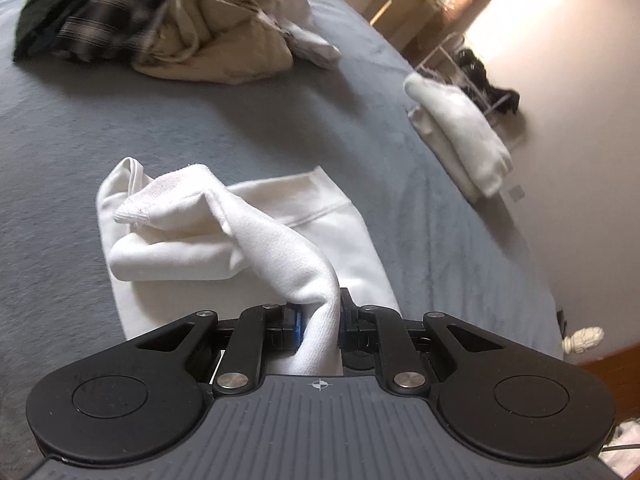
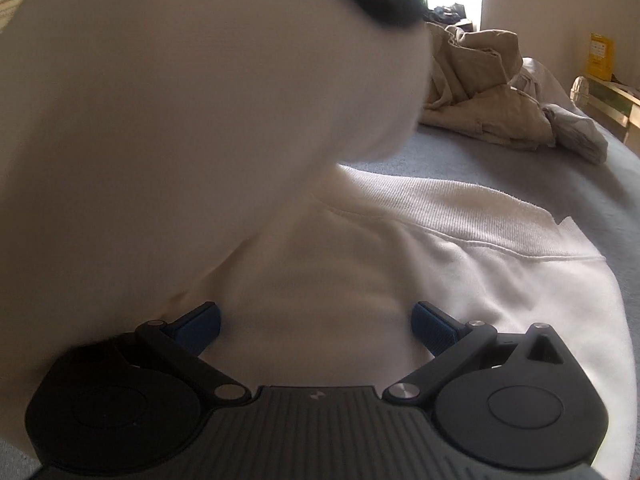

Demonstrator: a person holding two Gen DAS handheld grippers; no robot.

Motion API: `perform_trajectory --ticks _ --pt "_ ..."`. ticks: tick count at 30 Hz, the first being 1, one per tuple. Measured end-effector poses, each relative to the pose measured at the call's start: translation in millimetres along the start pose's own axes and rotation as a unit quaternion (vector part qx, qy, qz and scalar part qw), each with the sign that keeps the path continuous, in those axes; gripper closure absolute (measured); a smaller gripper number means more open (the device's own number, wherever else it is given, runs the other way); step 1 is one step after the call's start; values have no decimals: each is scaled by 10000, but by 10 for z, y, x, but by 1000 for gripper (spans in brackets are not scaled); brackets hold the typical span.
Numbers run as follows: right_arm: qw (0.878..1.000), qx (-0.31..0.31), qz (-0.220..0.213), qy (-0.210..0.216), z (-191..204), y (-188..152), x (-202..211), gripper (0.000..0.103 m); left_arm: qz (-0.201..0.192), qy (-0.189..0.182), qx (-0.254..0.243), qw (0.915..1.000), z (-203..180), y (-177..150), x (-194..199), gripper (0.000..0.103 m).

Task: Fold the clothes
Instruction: 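Lift the gripped edge with the left tool and fold it over the sweatshirt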

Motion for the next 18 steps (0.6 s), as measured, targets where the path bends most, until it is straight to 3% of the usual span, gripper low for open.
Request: perform_trajectory --ticks 4,9,13,15,18 --pt "9999 66 26 -102 -88 -78 138 0 212 -6 -42 9998 -94 27 -189 90" --pt "9979 292 199 -536 -201 -346 554 0 571 -24 -268 9980 -240 -10 -562 90" --pt "9971 -35 380 -664 -361 -614 866 0 832 194 -456 9953 -268 -110 -922 87" --pt "9958 -344 461 -716 -443 -722 978 0 938 188 -419 9945 -262 -150 -1058 81" --pt "9915 -889 551 -773 -554 -862 1087 0 1049 -101 -52 9944 -228 -175 -1163 51"
Point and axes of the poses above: each gripper's, at about its wrist camera, not at the fingertips, and x roughly against the way its jaws point, z to its left, y to its top, the point moved 7 cm from there along -x, roughly the way its jaws point, and after that the axes turned 11 degrees about x, right-handed, at the moved point
